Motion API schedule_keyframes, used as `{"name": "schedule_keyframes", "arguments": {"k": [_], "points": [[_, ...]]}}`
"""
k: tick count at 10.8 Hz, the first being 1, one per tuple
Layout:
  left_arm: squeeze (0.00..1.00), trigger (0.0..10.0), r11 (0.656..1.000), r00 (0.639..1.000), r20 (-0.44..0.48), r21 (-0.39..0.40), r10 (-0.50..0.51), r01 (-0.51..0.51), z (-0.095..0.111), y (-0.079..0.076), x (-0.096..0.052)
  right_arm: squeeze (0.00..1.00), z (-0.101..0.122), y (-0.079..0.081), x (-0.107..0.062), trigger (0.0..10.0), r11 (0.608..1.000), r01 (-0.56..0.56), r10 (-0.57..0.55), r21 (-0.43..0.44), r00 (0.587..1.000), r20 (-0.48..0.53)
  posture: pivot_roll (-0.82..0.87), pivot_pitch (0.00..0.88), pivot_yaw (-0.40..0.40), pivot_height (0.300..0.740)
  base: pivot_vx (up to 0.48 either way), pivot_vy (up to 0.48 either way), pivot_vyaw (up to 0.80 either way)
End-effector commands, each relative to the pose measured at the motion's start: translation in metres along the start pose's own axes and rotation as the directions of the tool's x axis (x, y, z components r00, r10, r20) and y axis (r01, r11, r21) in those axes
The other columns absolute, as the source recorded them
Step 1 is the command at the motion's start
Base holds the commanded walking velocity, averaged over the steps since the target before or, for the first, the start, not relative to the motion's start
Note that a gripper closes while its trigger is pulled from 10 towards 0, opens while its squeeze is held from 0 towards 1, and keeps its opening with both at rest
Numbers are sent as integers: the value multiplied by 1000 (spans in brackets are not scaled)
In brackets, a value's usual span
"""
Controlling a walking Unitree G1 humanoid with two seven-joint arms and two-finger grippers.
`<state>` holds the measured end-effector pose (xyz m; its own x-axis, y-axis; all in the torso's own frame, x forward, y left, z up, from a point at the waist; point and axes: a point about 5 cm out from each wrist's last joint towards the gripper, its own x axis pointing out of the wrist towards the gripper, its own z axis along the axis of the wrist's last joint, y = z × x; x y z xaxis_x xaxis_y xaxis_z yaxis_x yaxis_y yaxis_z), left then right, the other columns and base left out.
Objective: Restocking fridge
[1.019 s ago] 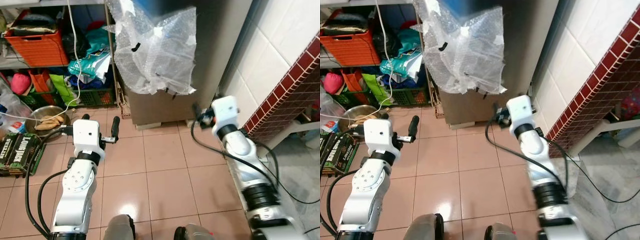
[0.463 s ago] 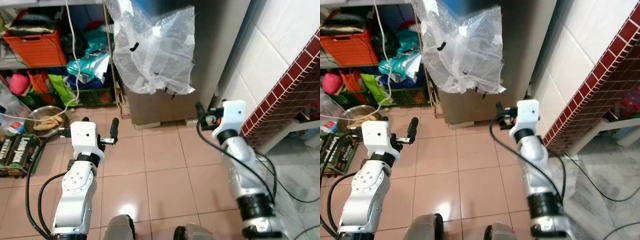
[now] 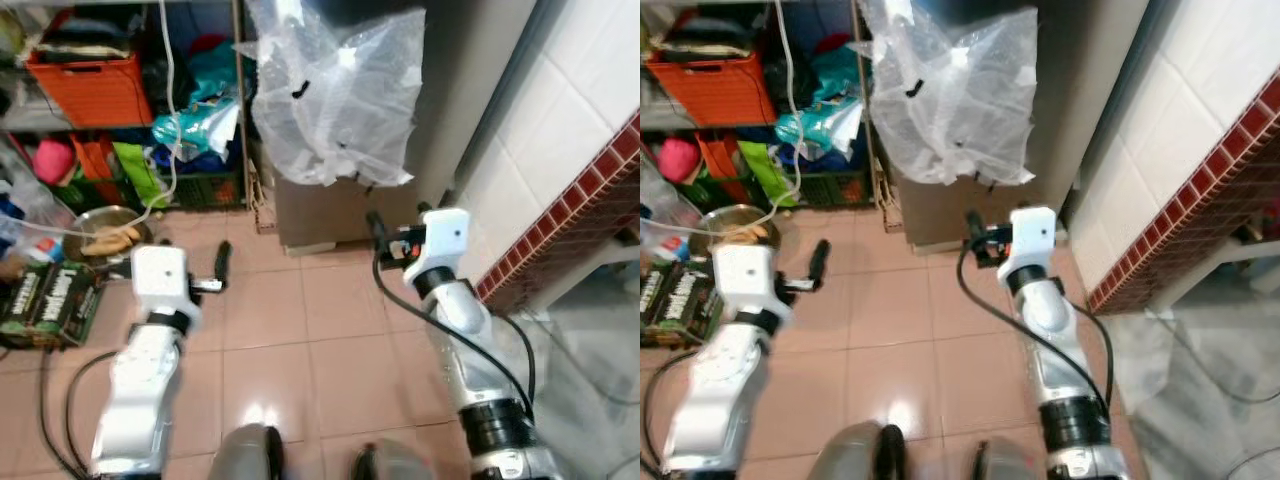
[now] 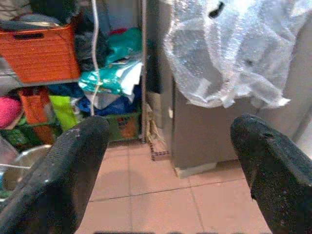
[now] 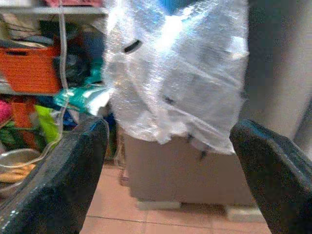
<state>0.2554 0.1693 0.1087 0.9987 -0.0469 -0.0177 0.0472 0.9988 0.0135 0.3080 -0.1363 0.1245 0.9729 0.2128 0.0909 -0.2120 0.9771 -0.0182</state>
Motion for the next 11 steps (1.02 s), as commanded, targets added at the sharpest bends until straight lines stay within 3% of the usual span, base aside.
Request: {"name": "schedule_keyframes", "arguments": {"k": [1,4,7,9,11], "points": [[0,10000,1000,1000,17,0,-27,27,3,-2,1,0,0,-5,-3,10000,1000,16,-16,-3,1000,-9,55,143,-11,740,0,461,-800],[0,10000,999,999,24,-13,-48,48,7,-1,1,0,2,-13,-5,10000,999,20,-20,-35,1000,-17,49,147,-12,740,80,434,-800],[0,10000,999,998,30,4,-54,54,10,5,3,0,4,-6,-6,10000,1000,1,-1,-30,1000,-2,51,147,-14,740,283,388,-742],[0,10000,998,998,35,-14,-55,55,10,7,4,0,5,-8,-5,10000,1000,2,-2,-23,1000,-4,49,147,-15,740,428,0,0],[0,10000,998,998,31,-21,-54,54,10,7,4,0,5,-8,-4,10000,1000,2,-2,-22,1000,-11,49,146,-15,740,424,0,-697]]}}
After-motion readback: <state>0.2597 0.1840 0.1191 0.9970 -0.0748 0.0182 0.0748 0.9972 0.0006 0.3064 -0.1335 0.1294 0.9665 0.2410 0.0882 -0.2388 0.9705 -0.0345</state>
